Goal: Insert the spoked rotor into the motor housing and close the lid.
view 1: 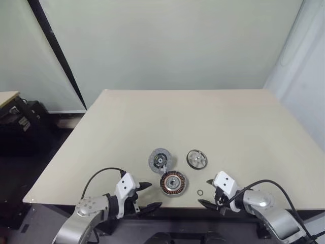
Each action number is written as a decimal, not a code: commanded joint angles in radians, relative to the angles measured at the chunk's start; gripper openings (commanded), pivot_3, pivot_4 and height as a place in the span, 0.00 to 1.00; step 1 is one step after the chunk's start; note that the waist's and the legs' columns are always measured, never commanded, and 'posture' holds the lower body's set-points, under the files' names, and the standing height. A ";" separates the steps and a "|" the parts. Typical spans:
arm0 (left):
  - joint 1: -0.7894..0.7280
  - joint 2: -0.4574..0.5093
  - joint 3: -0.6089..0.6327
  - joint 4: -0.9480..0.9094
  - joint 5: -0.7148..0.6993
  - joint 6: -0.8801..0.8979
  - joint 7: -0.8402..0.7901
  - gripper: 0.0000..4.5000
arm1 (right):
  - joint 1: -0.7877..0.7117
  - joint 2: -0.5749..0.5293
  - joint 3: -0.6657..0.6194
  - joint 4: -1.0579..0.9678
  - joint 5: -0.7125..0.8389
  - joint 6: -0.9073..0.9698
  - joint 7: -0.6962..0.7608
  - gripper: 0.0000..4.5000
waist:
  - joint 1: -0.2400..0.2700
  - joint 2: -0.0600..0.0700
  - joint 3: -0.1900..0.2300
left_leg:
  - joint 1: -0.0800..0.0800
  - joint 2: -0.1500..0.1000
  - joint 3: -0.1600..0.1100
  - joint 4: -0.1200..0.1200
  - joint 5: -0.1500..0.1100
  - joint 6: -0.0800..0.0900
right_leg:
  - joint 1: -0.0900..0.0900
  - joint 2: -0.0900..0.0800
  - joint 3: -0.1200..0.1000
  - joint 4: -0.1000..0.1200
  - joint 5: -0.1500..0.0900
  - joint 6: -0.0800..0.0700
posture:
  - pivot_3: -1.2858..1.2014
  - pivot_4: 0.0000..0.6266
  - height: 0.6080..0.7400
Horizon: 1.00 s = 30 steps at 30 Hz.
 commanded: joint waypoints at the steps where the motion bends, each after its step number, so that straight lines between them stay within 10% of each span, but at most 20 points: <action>1: -0.010 0.012 -0.004 -0.015 0.008 -0.017 -0.006 0.99 | -0.020 0.016 0.009 -0.003 -0.020 -0.023 -0.013 0.98 | 0.000 0.000 0.000 | 0.000 0.000 0.000 0.000 0.000 0.000 | 0.000 0.000 0.000 0.000 0.000 0.000 | 0.52 0.00 1.00; 11: -0.016 0.014 0.000 -0.007 0.015 -0.027 -0.008 0.99 | -0.029 0.054 0.013 0.044 -0.042 -0.028 -0.026 0.98 | 0.000 0.000 0.000 | 0.000 0.000 0.000 0.000 0.000 0.000 | 0.000 0.000 0.000 0.000 0.000 0.000 | 0.52 0.00 1.00; 23: -0.020 0.010 -0.006 0.005 0.018 -0.045 -0.011 1.00 | -0.026 0.060 0.002 0.048 -0.045 -0.011 -0.035 0.17 | 0.000 0.000 0.000 | 0.000 0.000 0.000 0.000 0.000 0.000 | 0.000 0.000 0.000 0.000 0.000 0.000 | 0.52 0.00 1.00; 30: -0.016 0.007 0.018 0.017 0.002 -0.042 -0.007 1.00 | -0.053 0.101 -0.049 0.011 -0.003 0.015 -0.055 0.17 | -0.001 0.000 0.000 | 0.000 0.000 0.000 0.000 0.000 0.000 | 0.000 0.000 0.000 0.000 0.000 0.000 | 0.52 0.00 1.00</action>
